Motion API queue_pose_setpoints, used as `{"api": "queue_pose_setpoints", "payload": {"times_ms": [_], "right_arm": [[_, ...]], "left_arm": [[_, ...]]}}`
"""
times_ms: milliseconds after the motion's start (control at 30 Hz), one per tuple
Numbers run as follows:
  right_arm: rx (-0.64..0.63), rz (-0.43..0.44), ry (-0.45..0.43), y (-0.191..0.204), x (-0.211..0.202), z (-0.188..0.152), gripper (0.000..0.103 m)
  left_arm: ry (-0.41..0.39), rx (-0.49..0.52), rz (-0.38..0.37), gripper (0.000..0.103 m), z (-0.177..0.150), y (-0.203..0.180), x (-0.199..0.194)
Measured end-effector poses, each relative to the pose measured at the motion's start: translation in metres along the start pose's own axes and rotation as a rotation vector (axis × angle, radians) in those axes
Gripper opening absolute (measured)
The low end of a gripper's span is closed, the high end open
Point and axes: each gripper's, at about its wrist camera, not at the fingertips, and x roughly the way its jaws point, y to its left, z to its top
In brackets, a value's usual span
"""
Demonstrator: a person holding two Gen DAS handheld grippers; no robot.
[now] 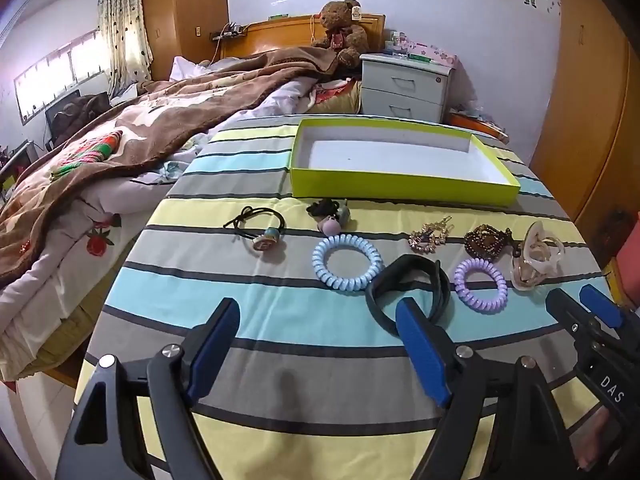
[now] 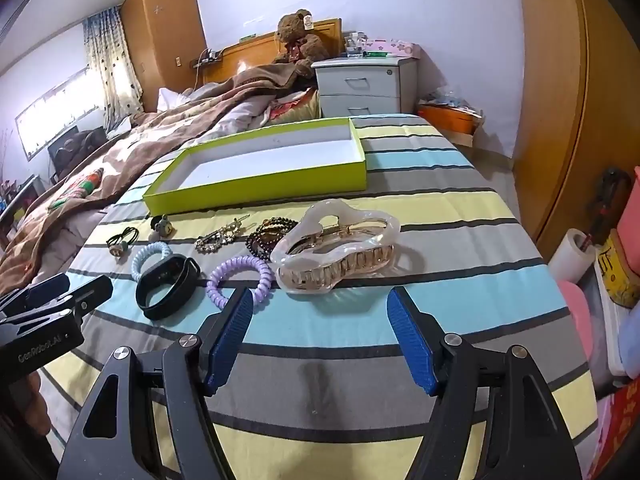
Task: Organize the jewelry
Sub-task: 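Move the right tool toward the clear claw hair clip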
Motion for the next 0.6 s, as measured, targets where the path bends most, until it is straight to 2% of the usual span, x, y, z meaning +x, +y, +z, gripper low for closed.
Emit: {"api": "queue_pose_setpoints", "payload": {"times_ms": [600], "right_arm": [[-0.001,-0.017,-0.006,0.0015,-0.0037,0.0011,0.070]], "left_arm": [[-0.010,0.002,-0.006,0.082,-0.0014,0.0023,0.0009]]}}
